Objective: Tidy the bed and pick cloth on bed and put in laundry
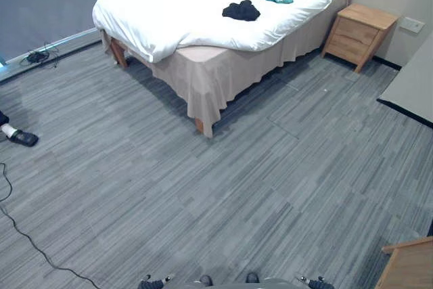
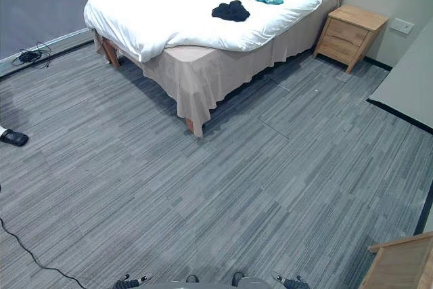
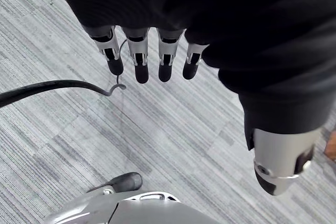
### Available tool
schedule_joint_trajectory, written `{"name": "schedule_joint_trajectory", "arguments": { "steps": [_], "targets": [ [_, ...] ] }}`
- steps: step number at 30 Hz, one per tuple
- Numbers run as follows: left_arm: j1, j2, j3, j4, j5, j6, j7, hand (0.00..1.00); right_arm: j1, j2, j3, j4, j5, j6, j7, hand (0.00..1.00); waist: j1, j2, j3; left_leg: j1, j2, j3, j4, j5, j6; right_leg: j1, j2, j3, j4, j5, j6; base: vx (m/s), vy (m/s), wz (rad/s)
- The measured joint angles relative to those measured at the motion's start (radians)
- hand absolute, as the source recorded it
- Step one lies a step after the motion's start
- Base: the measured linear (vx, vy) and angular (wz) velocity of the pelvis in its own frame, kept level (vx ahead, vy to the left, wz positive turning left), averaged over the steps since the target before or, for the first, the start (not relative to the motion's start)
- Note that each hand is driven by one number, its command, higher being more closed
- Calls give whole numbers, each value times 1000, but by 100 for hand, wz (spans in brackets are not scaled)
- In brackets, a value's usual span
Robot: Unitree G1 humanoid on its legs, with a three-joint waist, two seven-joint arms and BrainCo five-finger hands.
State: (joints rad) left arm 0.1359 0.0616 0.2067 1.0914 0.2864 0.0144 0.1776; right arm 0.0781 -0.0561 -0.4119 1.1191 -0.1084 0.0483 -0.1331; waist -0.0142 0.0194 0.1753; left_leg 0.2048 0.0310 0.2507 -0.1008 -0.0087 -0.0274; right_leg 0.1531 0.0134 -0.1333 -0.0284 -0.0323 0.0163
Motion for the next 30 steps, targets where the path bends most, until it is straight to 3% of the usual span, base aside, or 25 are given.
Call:
{"name": "schedule_joint_trajectory", "arguments": {
  "steps": [19,20,22,23,24,26,27,28,29,30],
  "targets": [
    [-11,8,-9,0,-4,0,-1,0,-23,3,-3,0,1,5,2,0,1,-6,4,-40,7,38,-1,-4,-3,-36,14,45,-42,28,-26,-2,-14,-6],
    [-14,8,-9,0,-9,0,-1,0,-33,2,-3,-1,1,5,2,0,2,-5,5,-49,11,50,5,-7,-2,-56,17,52,-18,19,-22,10,-18,-44],
    [-27,15,-17,1,-11,1,-2,0,-53,5,-4,-6,2,5,3,0,-1,-9,18,-58,15,62,5,-16,-4,-148,12,56,150,-60,1,15,-12,-24],
    [-41,23,-32,1,-19,1,-3,0,-52,9,-21,-7,2,4,4,0,-2,-18,33,-44,11,61,3,-39,3,-230,-9,41,346,-129,74,3,-13,-6],
    [-47,25,-37,2,-19,2,-3,0,-50,9,-27,-7,2,4,5,0,-1,-20,40,-35,10,60,0,-47,3,-271,-20,29,450,-139,90,0,0,0],
    [-54,39,-41,10,-19,3,-3,0,-45,20,-49,-10,8,6,7,0,-12,-24,58,-11,8,41,17,-64,10,-391,-83,-25,733,-150,91,51,-43,38],
    [-56,40,-40,10,-21,4,-3,0,-32,25,-72,-6,26,9,8,0,-30,-30,59,20,15,35,19,-78,9,-436,-149,-69,807,-182,70,172,-47,50],
    [-57,38,-40,10,-24,5,-3,0,-30,26,-85,-4,30,9,8,0,-30,-25,61,27,22,30,18,-83,4,-444,-169,-86,781,-187,68,221,-48,35],
    [-60,33,-39,12,-32,4,-3,0,-29,24,-91,-4,36,9,8,0,-34,-17,61,34,44,24,19,-95,-11,-452,-191,-115,643,-167,57,233,-66,12],
    [-71,32,-38,19,-36,5,-3,0,-32,23,-90,-4,39,9,7,0,-37,-12,62,38,66,23,18,-105,-27,-454,-190,-134,419,-98,52,375,-139,7]
  ]
}}
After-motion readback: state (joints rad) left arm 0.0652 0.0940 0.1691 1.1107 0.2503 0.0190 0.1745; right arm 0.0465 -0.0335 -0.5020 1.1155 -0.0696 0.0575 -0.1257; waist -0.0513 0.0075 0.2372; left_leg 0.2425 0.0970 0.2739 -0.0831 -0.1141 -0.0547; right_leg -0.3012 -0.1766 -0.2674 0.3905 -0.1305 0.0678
